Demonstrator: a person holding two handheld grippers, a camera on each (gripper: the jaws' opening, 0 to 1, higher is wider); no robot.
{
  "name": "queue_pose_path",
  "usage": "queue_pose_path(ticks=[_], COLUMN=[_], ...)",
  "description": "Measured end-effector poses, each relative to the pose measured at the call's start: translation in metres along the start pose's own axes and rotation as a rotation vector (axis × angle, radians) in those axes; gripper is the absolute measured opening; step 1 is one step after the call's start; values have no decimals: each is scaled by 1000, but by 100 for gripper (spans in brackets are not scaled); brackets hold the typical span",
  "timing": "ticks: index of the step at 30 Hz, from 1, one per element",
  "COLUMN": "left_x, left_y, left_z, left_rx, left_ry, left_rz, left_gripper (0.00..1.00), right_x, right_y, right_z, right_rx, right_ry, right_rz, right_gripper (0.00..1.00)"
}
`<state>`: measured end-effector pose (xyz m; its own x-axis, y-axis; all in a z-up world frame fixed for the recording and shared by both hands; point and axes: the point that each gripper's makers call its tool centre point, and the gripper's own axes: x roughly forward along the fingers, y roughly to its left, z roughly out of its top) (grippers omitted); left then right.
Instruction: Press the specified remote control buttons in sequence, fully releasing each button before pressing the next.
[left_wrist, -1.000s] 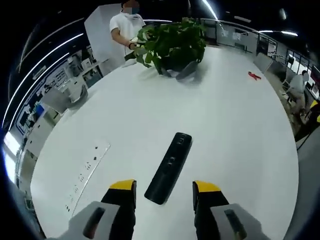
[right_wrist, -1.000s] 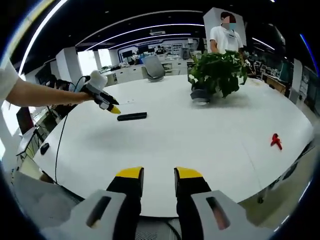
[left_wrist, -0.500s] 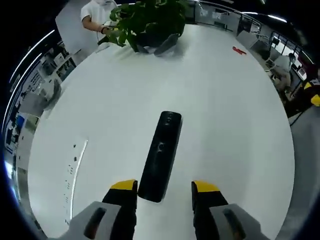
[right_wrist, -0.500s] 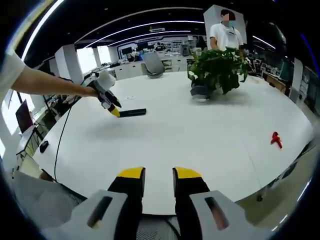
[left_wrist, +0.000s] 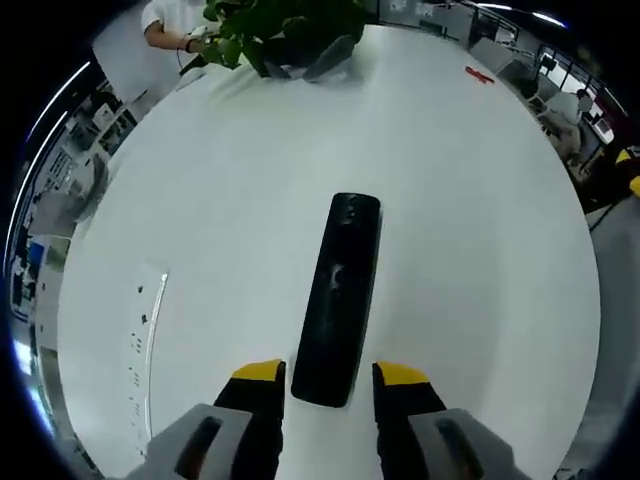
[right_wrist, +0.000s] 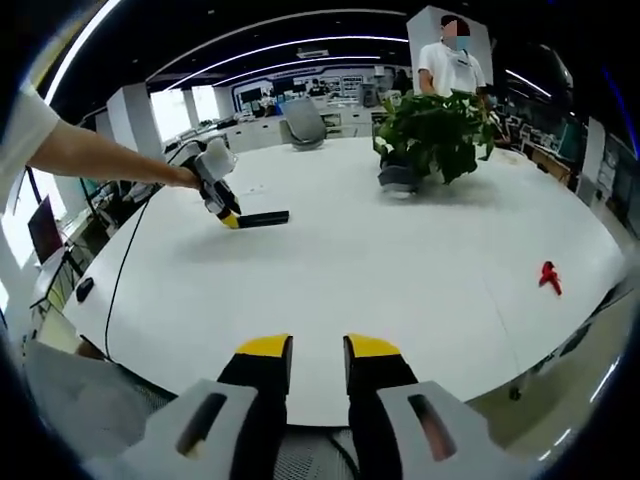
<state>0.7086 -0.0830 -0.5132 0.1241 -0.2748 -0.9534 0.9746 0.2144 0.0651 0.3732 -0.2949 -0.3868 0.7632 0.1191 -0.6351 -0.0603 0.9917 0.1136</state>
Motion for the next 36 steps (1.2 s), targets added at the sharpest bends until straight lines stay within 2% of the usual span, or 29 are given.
queue_pose_path(ticks=[4, 17, 22, 27, 33, 36], left_x=[2, 5, 5, 5, 4, 3], left_y=[5, 4, 3, 1, -3, -7], left_z=[0, -1, -2, -3, -3, -3], left_rx=[6, -4, 26, -19, -21, -22], left_ry=[5, 13, -13, -13, -22, -7], left_rz=[14, -1, 2, 17, 30, 34], left_gripper=[28, 26, 25, 23, 22, 22], right_x=[0, 0, 0, -1, -2, -3], right_y=[-1, -2, -1, -1, -1, -1], right_z=[0, 0, 0, 1, 2, 3], right_rx=[-5, 0, 0, 0, 2, 2], right_ry=[3, -1, 0, -9, -14, -23], right_rz=[-8, -13, -12, -9, -7, -6], right_gripper=[18, 18, 17, 16, 16, 16])
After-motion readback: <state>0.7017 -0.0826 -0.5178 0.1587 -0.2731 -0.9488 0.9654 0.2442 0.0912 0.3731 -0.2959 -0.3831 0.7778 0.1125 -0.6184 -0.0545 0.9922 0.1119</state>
